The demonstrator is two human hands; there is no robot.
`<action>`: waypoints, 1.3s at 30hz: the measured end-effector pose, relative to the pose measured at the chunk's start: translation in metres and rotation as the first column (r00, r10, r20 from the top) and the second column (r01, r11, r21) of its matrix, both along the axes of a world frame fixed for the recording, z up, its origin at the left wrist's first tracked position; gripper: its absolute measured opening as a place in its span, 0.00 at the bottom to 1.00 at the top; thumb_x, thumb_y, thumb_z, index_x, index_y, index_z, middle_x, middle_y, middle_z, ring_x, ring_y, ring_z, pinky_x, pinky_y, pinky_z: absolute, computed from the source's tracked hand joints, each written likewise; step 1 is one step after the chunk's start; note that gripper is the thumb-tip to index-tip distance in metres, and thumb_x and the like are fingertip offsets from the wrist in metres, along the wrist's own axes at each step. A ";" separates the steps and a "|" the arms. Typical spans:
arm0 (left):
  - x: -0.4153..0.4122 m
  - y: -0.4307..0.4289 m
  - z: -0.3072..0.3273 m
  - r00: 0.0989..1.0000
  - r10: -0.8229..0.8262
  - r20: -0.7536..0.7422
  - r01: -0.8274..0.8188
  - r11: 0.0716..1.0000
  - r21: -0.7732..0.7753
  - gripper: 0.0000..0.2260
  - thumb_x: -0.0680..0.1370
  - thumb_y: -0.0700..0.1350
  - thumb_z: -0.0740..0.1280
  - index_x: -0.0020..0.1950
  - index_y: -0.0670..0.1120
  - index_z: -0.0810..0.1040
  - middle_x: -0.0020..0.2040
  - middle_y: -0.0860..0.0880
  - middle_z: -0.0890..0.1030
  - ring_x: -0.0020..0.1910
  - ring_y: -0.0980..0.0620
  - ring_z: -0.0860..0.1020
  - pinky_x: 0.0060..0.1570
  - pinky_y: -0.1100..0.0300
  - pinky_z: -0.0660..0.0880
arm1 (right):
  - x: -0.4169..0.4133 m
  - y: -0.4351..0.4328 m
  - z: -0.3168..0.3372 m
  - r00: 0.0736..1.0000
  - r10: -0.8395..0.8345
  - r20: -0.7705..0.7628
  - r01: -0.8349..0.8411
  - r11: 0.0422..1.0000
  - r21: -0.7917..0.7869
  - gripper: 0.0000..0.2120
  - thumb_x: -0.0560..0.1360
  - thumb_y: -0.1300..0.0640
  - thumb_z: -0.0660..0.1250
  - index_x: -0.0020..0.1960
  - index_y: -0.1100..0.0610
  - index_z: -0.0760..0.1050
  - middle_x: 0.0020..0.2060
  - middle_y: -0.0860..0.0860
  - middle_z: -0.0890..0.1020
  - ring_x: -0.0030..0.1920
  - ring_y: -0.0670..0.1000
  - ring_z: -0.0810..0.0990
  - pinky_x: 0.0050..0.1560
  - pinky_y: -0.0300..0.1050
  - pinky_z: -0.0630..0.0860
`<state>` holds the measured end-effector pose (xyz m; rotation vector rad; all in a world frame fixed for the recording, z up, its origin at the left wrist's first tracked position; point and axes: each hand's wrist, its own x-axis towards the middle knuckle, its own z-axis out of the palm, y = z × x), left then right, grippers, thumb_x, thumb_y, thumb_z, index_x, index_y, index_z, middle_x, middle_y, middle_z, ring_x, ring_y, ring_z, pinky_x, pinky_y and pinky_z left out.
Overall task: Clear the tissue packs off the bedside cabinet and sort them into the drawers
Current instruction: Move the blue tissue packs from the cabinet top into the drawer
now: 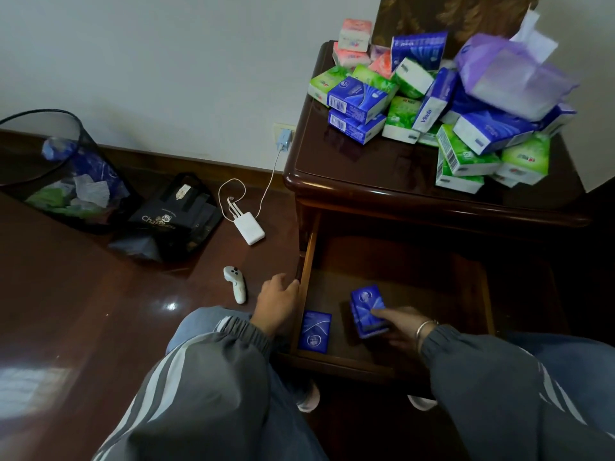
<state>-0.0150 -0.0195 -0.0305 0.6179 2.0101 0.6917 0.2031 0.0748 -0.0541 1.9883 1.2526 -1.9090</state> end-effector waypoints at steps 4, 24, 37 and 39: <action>0.010 0.000 0.002 0.975 -0.078 0.207 0.093 0.994 -0.061 0.23 0.82 0.54 0.56 0.74 0.44 0.64 0.69 0.44 0.72 0.67 0.46 0.71 0.70 0.50 0.66 | 0.003 -0.021 -0.028 0.976 0.195 0.096 -0.194 0.981 -0.022 0.18 0.75 0.55 0.67 0.63 0.59 0.72 0.55 0.57 0.79 0.47 0.51 0.77 0.42 0.41 0.72; 0.009 0.003 -0.003 0.984 -0.072 0.162 0.076 0.997 -0.018 0.20 0.81 0.51 0.59 0.71 0.44 0.70 0.64 0.46 0.76 0.62 0.48 0.74 0.67 0.51 0.69 | -0.022 -0.021 0.013 0.963 0.268 -0.035 -0.267 0.963 0.023 0.21 0.79 0.58 0.59 0.70 0.65 0.64 0.69 0.60 0.70 0.68 0.58 0.69 0.61 0.46 0.70; -0.013 0.027 0.076 0.880 0.363 -0.307 -0.151 0.825 0.544 0.12 0.79 0.45 0.62 0.61 0.45 0.74 0.57 0.47 0.78 0.50 0.55 0.76 0.45 0.71 0.70 | 0.104 0.100 0.162 0.958 -0.262 0.120 -0.127 -0.010 0.992 0.17 0.75 0.60 0.64 0.63 0.63 0.72 0.57 0.63 0.77 0.59 0.63 0.73 0.61 0.54 0.67; -0.013 0.050 0.103 0.852 0.428 -0.302 -0.152 0.753 0.640 0.13 0.79 0.46 0.63 0.63 0.43 0.73 0.57 0.45 0.77 0.50 0.54 0.76 0.48 0.68 0.73 | 0.112 0.125 0.151 0.913 -0.367 0.177 -0.130 0.149 0.980 0.23 0.77 0.56 0.62 0.70 0.63 0.64 0.67 0.65 0.69 0.69 0.64 0.64 0.67 0.59 0.62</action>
